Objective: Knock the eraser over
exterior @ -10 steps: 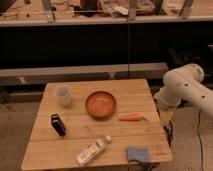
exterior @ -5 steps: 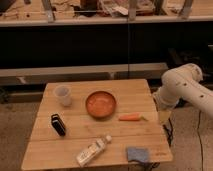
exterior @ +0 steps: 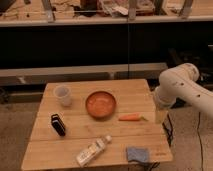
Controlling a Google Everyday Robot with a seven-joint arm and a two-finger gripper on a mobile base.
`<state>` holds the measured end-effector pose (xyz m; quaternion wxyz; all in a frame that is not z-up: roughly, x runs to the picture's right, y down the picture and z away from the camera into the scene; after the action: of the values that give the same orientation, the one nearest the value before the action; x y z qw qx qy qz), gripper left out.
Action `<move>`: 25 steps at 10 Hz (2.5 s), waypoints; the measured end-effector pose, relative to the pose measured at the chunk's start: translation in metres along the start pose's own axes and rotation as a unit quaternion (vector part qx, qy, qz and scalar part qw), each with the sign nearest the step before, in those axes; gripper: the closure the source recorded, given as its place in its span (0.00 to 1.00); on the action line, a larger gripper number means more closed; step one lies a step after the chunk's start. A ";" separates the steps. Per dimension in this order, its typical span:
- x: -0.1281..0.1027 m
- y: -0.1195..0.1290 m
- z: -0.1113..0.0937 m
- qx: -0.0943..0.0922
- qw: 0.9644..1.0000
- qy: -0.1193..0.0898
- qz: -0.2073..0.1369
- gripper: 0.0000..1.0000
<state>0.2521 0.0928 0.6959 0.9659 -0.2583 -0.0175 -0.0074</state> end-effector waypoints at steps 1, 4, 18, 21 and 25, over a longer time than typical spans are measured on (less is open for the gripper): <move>-0.001 0.000 0.000 0.001 1.000 -0.001 -0.002 0.20; -0.007 -0.002 0.001 0.004 1.000 -0.005 -0.012 0.20; -0.029 -0.012 0.004 0.018 0.998 -0.024 -0.051 0.20; -0.035 -0.016 0.005 0.022 0.997 -0.029 -0.061 0.20; -0.040 -0.019 0.007 0.026 0.997 -0.034 -0.071 0.20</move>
<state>0.2110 0.0795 0.7099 0.9681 -0.2315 -0.0685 -0.0664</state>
